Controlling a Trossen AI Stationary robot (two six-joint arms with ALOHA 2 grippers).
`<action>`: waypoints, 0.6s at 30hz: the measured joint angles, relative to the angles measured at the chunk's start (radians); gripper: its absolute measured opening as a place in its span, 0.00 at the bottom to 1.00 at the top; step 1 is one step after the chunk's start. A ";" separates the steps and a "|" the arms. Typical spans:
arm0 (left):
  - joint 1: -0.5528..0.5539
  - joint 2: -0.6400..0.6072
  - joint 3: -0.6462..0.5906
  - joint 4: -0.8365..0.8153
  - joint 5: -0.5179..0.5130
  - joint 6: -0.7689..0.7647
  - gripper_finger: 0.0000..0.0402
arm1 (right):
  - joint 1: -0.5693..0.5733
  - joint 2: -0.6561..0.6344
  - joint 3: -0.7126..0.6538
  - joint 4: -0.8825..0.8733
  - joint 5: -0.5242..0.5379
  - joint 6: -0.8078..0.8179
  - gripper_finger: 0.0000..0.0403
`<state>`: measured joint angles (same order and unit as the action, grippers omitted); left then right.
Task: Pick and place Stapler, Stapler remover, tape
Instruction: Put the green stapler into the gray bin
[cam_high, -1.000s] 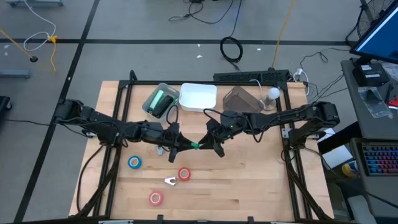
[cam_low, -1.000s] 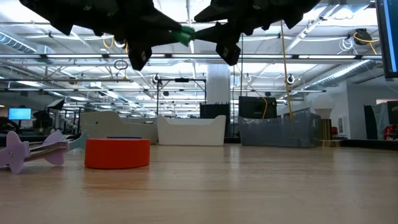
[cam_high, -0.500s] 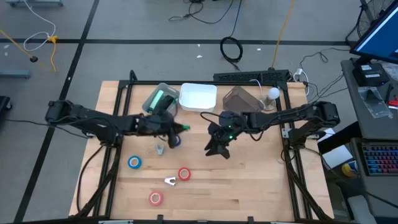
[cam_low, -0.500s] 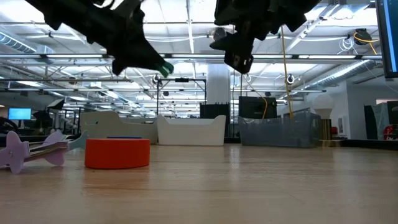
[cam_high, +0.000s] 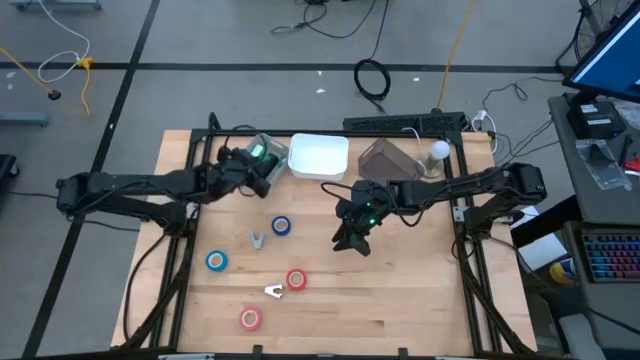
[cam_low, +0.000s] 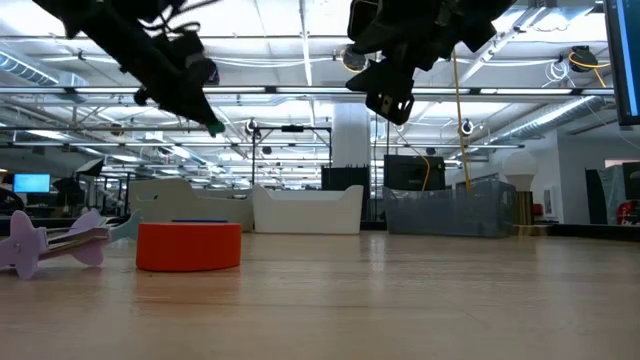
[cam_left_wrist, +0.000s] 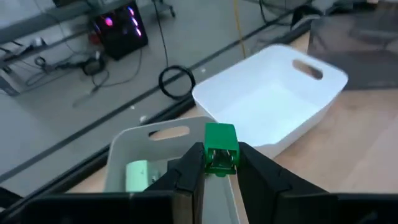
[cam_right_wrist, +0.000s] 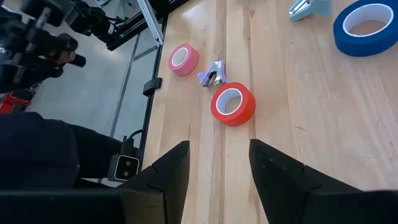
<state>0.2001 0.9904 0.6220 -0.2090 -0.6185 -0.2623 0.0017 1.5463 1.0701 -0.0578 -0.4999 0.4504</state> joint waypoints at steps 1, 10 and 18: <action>0.019 0.015 0.000 -0.001 0.026 0.009 0.20 | 0.000 0.000 0.000 0.000 0.000 -0.002 0.39; 0.164 0.188 0.000 0.006 0.170 0.057 0.20 | 0.000 0.000 0.000 0.000 0.001 0.011 0.40; 0.249 0.299 0.000 0.061 0.331 0.059 0.19 | 0.000 0.000 0.000 0.000 0.001 0.009 0.40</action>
<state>0.4490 1.2894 0.6216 -0.1481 -0.2877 -0.2037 0.0017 1.5463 1.0698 -0.0578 -0.4992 0.4599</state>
